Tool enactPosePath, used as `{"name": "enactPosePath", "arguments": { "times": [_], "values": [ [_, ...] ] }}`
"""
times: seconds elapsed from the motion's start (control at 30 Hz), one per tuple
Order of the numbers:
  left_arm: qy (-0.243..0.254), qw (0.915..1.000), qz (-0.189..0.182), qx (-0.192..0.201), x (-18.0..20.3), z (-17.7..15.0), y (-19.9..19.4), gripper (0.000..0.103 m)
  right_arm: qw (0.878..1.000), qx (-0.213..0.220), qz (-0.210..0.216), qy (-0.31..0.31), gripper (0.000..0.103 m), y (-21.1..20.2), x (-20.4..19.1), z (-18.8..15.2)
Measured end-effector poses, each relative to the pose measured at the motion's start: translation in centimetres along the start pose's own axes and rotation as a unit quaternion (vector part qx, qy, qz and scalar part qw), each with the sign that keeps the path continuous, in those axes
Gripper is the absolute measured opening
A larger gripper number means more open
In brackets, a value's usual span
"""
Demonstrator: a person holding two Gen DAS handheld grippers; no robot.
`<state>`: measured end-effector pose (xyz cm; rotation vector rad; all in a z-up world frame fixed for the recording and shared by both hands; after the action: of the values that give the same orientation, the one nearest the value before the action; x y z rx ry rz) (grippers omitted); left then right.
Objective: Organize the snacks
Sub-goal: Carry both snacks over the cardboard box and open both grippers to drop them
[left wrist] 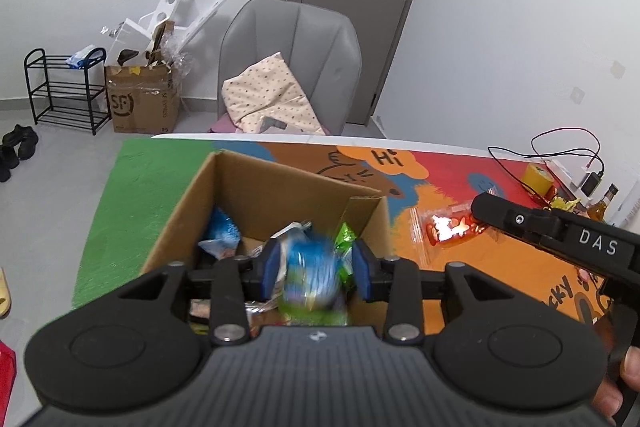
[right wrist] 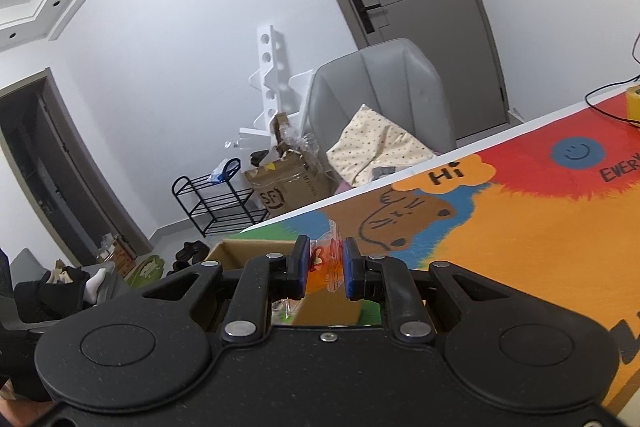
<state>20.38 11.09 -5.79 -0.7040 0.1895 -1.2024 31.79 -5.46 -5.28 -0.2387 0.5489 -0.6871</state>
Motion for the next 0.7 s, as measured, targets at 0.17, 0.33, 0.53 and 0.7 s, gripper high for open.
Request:
{"name": "enactPosePath", "arguments": {
  "times": [0.17,0.33,0.53,0.7],
  "values": [
    [-0.016,0.9998,0.009,0.002,-1.8,0.1,-0.4,0.042,1.000,-0.007,0.007,-0.009,0.016,0.8,-1.4,-0.1],
    [-0.030,0.9994,0.017,0.006,-3.8,0.4,-0.9,0.047,1.000,-0.011,0.013,-0.018,0.016,1.8,-3.0,-0.1],
    [-0.042,0.9987,0.027,0.014,-6.0,1.0,-1.5,0.055,0.999,-0.016,0.021,-0.025,0.016,3.4,-5.0,-0.2],
    [-0.049,0.9982,0.032,0.014,-7.5,1.2,-1.6,0.056,0.999,-0.030,0.041,-0.014,0.020,4.6,-6.4,-0.3]
  ]
}}
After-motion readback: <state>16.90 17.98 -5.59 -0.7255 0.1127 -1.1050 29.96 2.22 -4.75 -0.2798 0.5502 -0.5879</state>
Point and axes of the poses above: each gripper's, at about its wrist camera, not at the fingertips, and y roughly the way its jaws point, x to its right, z to its top, the point moved 8 cm from there along y, roughly the way its jaws point, and after that the axes turned 1 degree about x, right-handed, at the moved point
